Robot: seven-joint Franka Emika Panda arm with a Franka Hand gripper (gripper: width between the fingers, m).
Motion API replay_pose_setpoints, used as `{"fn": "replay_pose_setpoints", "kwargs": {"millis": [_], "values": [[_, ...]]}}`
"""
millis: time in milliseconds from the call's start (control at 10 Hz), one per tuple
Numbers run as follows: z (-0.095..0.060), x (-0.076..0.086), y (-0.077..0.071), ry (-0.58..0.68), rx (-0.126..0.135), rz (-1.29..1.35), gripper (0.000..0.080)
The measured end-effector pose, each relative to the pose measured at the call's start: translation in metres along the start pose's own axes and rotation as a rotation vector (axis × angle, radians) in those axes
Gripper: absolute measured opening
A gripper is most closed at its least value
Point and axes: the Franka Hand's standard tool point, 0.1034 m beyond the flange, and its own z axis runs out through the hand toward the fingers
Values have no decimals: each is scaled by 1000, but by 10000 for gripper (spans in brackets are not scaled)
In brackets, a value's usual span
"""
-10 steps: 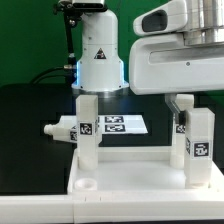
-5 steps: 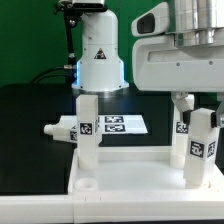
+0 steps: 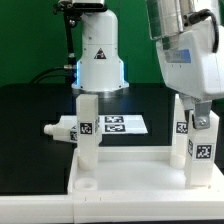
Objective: Assemble desk
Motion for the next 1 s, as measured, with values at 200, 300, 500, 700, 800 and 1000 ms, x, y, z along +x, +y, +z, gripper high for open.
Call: {"fn": "replay_pose_setpoints", "kwargs": {"millis": [200, 300, 500, 700, 800, 1000], "values": [[0, 0, 0, 0, 0, -37, 302], [0, -4, 1, 6, -6, -288, 302], [3, -8, 3, 2, -11, -571, 582], [3, -7, 3, 2, -12, -708, 629], [3, -7, 3, 5, -15, -790, 643], [5, -16, 5, 39, -58, -1205, 649]]}}
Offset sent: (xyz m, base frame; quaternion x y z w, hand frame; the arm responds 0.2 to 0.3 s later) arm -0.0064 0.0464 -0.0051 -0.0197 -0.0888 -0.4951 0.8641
